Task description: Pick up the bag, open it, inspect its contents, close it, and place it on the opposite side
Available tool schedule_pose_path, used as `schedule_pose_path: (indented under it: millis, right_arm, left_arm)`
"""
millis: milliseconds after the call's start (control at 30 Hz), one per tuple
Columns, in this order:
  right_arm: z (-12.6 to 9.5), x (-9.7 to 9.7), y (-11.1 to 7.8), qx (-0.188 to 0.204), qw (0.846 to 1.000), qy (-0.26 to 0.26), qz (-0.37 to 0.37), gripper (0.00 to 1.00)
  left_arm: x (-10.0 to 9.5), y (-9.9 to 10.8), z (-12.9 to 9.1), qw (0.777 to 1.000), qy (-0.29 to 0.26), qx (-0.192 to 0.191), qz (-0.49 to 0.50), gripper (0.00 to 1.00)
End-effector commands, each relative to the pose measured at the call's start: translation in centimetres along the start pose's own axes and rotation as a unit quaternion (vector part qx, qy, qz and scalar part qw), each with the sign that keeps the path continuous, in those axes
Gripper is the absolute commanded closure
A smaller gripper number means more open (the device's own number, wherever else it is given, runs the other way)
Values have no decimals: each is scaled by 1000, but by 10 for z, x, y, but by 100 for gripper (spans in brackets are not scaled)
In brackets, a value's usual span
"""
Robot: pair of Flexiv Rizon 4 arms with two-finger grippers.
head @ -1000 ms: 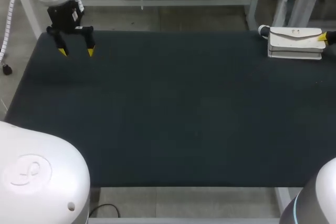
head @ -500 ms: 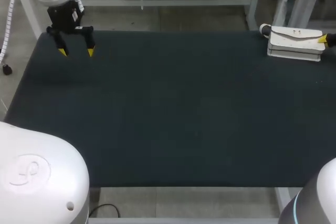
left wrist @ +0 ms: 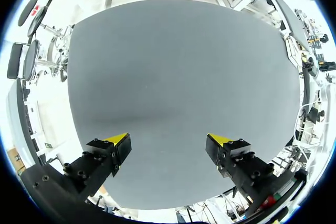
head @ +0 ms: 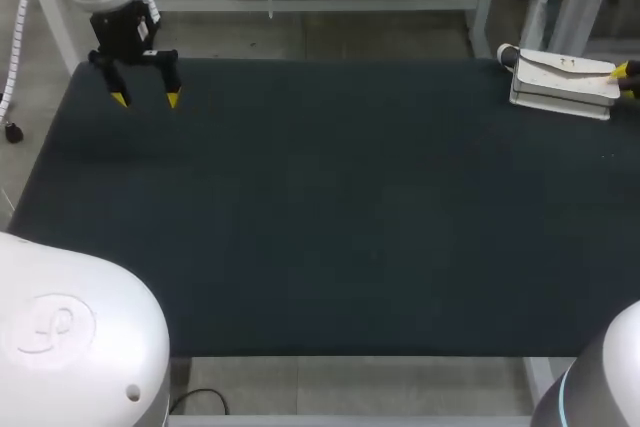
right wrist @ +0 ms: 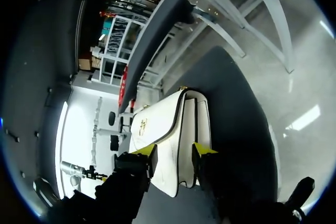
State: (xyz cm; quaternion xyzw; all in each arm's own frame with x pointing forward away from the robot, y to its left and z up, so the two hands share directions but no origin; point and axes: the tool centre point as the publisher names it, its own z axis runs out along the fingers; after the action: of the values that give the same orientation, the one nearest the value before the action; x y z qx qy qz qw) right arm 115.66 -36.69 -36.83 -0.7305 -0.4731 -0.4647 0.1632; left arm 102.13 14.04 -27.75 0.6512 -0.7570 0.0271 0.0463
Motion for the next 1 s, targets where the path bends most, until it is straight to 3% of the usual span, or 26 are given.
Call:
schedule_pose_path:
  millis: [33, 433, 633, 1000]
  right_arm:
    - [-15, 6, 4, 269, 963, -7, -3, 0]
    - [-50, 49, -26, 207, 970, -119, -45, 0]
    - [-56, 70, -44, 170, 965, -188, -72, 0]
    - [-58, 97, -71, 132, 953, -256, -99, 0]
  left_arm:
    - [1, 1, 0, 1000, -1, 1, -1, 0]
    - [1, 1, 0, 1000, -1, 1, -1, 0]
    - [1, 1, 0, 1000, -1, 1, -1, 0]
    - [1, 1, 0, 1000, -1, 1, -1, 0]
